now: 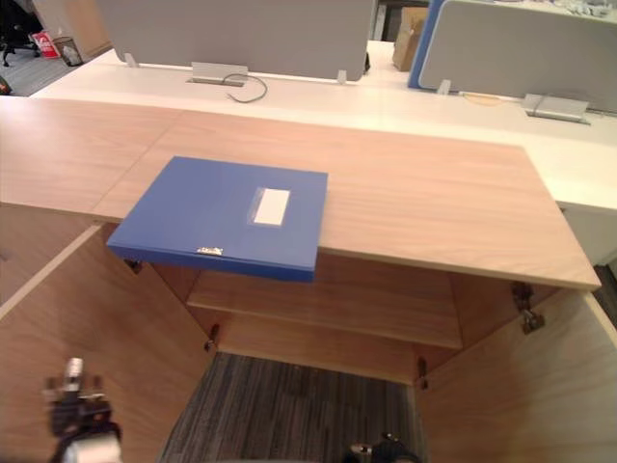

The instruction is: Walk over to the cabinet, pick up the folder, carry it to the office cabinet, place the folder inside the office cabinet, then close the office cabinet door

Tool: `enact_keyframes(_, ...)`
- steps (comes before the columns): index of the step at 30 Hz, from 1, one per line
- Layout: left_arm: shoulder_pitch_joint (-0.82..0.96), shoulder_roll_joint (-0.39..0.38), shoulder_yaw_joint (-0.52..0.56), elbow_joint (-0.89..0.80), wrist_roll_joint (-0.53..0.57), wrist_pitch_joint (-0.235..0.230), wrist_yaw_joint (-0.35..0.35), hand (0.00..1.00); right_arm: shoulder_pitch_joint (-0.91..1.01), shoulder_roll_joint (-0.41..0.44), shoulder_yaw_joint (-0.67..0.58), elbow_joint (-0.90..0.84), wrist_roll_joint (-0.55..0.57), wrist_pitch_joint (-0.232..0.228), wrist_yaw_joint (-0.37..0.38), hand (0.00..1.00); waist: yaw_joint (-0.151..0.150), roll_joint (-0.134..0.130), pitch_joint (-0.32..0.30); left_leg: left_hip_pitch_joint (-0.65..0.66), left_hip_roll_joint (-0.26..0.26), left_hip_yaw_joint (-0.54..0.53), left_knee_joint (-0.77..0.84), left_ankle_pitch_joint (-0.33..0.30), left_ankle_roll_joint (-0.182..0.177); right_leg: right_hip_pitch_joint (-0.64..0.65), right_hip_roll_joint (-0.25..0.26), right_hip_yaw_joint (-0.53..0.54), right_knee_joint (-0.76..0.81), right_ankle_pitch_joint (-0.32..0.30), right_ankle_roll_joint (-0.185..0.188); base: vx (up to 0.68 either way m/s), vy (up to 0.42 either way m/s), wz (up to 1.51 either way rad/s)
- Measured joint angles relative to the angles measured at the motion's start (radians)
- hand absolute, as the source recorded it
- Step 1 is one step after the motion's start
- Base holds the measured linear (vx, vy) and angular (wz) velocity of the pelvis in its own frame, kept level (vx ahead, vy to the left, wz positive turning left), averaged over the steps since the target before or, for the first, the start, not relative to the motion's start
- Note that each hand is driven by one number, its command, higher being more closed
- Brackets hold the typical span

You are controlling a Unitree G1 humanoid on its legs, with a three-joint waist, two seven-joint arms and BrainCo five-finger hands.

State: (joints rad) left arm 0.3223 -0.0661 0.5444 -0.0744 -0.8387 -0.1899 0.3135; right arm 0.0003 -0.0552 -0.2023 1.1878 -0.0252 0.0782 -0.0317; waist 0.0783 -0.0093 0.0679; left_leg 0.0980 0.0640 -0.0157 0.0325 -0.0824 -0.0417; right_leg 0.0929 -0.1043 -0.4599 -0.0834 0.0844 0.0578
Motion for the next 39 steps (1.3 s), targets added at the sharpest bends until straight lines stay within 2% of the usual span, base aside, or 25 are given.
enact_keyframes(1,-0.001,-0.002,0.026,-0.073,0.175,0.012,0.07,0.0,0.002,0.001,-0.001,0.006,0.0,0.0,-0.003,0.0,0.014,-0.003,-0.001,-0.008,-0.002,-0.006,0.009,0.0,0.0,-0.001,-0.001,-0.004,0.0,0.001,0.0,-0.03,0.023,0.09)
enact_keyframes(3,-0.001,-0.003,0.038,-0.11,0.304,0.025,0.115,0.0,0.006,0.001,-0.002,0.008,0.0,-0.002,-0.007,0.0,0.024,-0.006,-0.003,-0.009,-0.002,-0.008,0.011,0.001,0.001,0.0,-0.001,-0.005,0.0,0.002,0.0,-0.02,0.013,0.06)
enact_keyframes(5,-0.002,-0.007,0.073,-0.189,0.49,0.049,0.193,0.0,0.008,0.005,-0.006,0.021,0.0,-0.006,-0.013,0.0,0.031,-0.012,-0.007,-0.011,-0.002,-0.013,0.016,0.001,0.001,0.002,0.0,-0.006,0.001,0.002,0.0,-0.03,0.011,0.04)
enact_keyframes(7,-0.006,-0.011,0.105,-0.244,0.584,0.056,0.24,0.0,0.01,0.009,-0.011,0.023,0.0,-0.015,-0.017,0.0,0.037,-0.015,-0.009,-0.012,-0.002,-0.015,0.019,0.001,0.001,0.003,0.0,-0.007,0.002,0.002,0.0,-0.03,0.015,0.02)
enact_keyframes(8,-0.015,-0.013,0.134,-0.288,0.667,0.066,0.286,0.0,0.013,0.01,-0.012,0.023,0.0,-0.023,-0.021,0.0,0.039,-0.016,-0.01,-0.012,-0.002,-0.016,0.021,0.0,0.002,0.003,0.0,-0.007,0.003,0.001,-0.001,-0.03,0.023,0.01)
enact_keyframes(10,-0.029,-0.014,0.184,-0.361,0.77,0.091,0.347,0.0,0.014,0.018,-0.021,0.023,-0.001,-0.029,-0.031,0.0,0.043,-0.018,-0.011,-0.011,-0.002,-0.019,0.021,0.0,0.003,0.004,-0.002,-0.007,0.005,0.001,-0.001,0.0,0.0,0.0)
enact_keyframes(11,-0.027,-0.01,0.199,-0.426,0.866,0.116,0.393,0.0,0.015,0.021,-0.039,0.023,-0.001,-0.033,-0.039,0.0,0.045,-0.019,-0.012,-0.011,-0.003,-0.021,0.021,0.0,0.003,0.005,-0.002,-0.007,0.005,0.001,-0.001,-0.02,0.031,0.04)
enact_keyframes(12,-0.026,-0.01,0.198,-0.495,0.956,0.13,0.42,0.0,0.017,0.023,-0.041,0.024,-0.001,-0.036,-0.046,0.0,0.049,-0.018,-0.012,-0.011,-0.004,-0.023,0.02,0.0,0.003,0.005,-0.004,-0.008,0.006,0.001,-0.001,-0.02,0.039,0.04)
enact_keyframes(13,-0.026,-0.009,0.191,-0.527,0.993,0.135,0.428,0.0,0.017,0.024,-0.041,0.024,-0.003,-0.036,-0.049,0.0,0.051,-0.018,-0.012,-0.011,-0.005,-0.024,0.02,0.0,0.004,0.006,-0.005,-0.01,0.006,0.001,-0.001,-0.01,0.037,0.07)
enact_keyframes(15,-0.027,0.006,0.126,-0.629,1.164,0.156,0.444,0.0,0.015,0.025,-0.04,0.024,-0.037,-0.04,-0.052,0.0,0.052,-0.016,-0.013,-0.01,-0.009,-0.03,0.017,0.002,0.007,0.01,-0.009,-0.016,0.007,0.001,0.0,-0.01,0.042,0.08)
enact_keyframes(16,-0.029,0.022,0.078,-0.663,1.25,0.167,0.443,0.0,0.015,0.026,-0.04,0.024,-0.04,-0.041,-0.052,0.0,0.052,-0.015,-0.014,-0.009,-0.01,-0.03,0.014,0.003,0.007,0.01,-0.01,-0.016,0.008,0.001,0.0,-0.02,0.037,0.04)
enact_keyframes(18,-0.036,0.042,0.022,-0.685,1.319,0.172,0.436,0.0,0.014,0.027,-0.036,0.024,-0.045,-0.042,-0.052,0.0,0.053,-0.014,-0.016,-0.008,-0.01,-0.03,0.013,0.006,0.007,0.009,-0.009,-0.016,0.007,0.001,0.0,-0.01,0.015,0.0)
enact_keyframes(23,-0.049,0.092,-0.19,-0.684,1.438,0.156,0.331,0.0,0.009,0.019,0.008,0.03,-0.078,-0.043,-0.05,0.0,0.054,-0.01,-0.017,-0.009,-0.007,-0.025,0.015,0.006,0.007,0.008,-0.005,-0.012,0.004,0.001,-0.001,0.0,0.009,-0.02)
enact_keyframes(25,-0.049,0.119,-0.253,-0.681,1.47,0.133,0.275,0.0,-0.004,0.015,0.009,0.048,-0.079,-0.044,-0.047,0.0,0.056,-0.004,-0.019,-0.009,-0.006,-0.017,0.015,0.006,0.007,0.003,-0.004,-0.005,0.004,0.002,-0.001,0.0,0.031,-0.09)
enact_keyframes(28,-0.049,0.134,-0.296,-0.677,1.479,0.111,0.234,0.0,-0.007,0.011,0.01,0.055,-0.088,-0.046,-0.043,0.0,0.056,-0.001,-0.021,-0.009,-0.006,-0.011,0.016,0.005,0.006,0.002,-0.004,-0.001,0.004,0.002,-0.002,0.0,0.026,-0.06)
enact_keyframes(32,-0.049,0.161,-0.37,-0.625,1.498,0.091,0.173,0.0,-0.013,-0.003,0.078,0.064,-0.116,-0.055,-0.035,0.0,0.055,0.015,-0.03,-0.009,-0.004,-0.008,0.018,0.005,0.006,0.002,-0.003,0.0,0.004,0.003,-0.002,0.0,0.008,0.0)
enact_keyframes(39,-0.058,0.237,-0.489,-0.601,1.552,0.063,0.124,0.0,-0.024,-0.007,0.118,0.07,-0.143,-0.06,-0.027,0.0,0.052,0.024,-0.039,-0.008,0.001,0.001,0.023,0.003,0.003,0.001,0.002,0.007,0.002,0.006,-0.007,-0.02,0.018,-0.03)
